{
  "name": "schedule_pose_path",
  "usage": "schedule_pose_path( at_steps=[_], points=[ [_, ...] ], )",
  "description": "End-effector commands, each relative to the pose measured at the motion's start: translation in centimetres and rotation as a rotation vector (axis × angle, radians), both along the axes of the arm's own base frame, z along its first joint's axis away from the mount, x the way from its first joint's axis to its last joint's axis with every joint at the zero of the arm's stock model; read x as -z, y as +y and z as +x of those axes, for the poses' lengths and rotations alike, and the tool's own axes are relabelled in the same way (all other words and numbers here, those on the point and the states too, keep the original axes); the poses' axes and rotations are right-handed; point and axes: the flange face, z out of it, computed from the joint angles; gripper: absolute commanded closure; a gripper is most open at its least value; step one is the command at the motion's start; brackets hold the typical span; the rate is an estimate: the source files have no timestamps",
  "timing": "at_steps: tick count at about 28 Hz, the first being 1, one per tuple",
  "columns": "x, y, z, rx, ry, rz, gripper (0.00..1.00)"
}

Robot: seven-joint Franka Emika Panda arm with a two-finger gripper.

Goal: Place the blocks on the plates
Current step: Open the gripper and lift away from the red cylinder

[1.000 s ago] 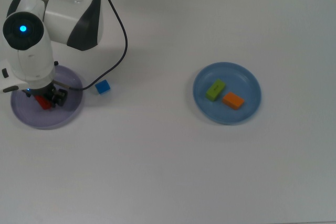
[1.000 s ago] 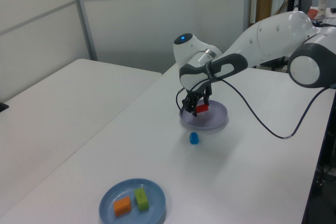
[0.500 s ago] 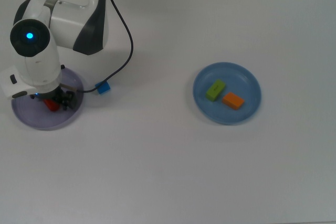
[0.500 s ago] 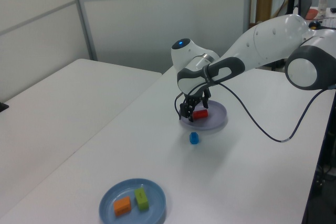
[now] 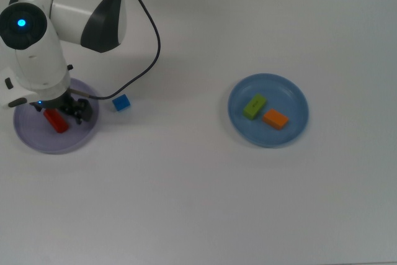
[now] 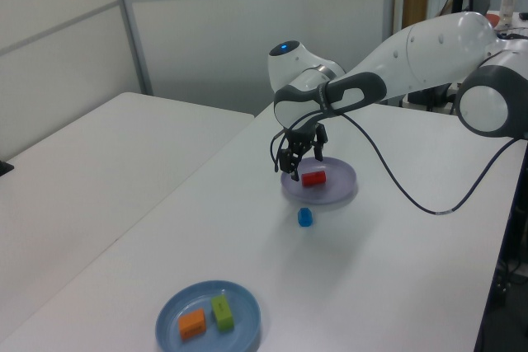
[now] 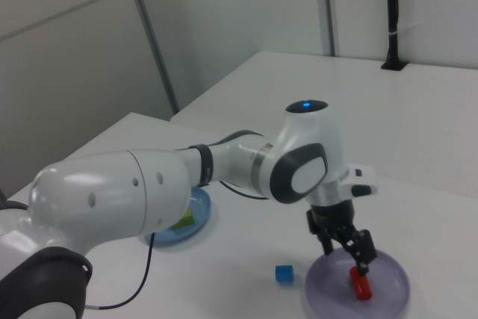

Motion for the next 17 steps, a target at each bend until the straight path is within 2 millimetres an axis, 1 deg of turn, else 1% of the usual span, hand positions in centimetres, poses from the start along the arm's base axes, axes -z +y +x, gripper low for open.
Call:
schedule_pose_path(
  at_steps=[1, 2, 4, 6, 7, 10, 12, 13, 17],
  points=[
    [-1.6, 3.2, -1.3, -0.22, 0.119, 0.069, 0.0],
    [-1.5, 4.2, -1.6, -0.332, 0.176, 0.108, 0.0],
    [-1.6, 5.0, -1.9, -0.405, 0.216, 0.131, 0.0],
    [-1.5, 6.7, -1.8, -0.453, 0.239, 0.142, 0.0],
    [-1.7, 7.9, -1.8, -0.478, 0.251, 0.139, 0.0],
    [-1.7, 9.9, -1.7, -0.544, 0.277, 0.137, 0.0],
    [-1.4, 11.3, -1.7, -0.595, 0.3, 0.142, 0.0],
    [-1.0, 12.4, -1.7, -0.615, 0.312, 0.143, 0.0],
    [-0.2, 14.0, -1.6, -0.644, 0.332, 0.128, 0.0]
  ],
)
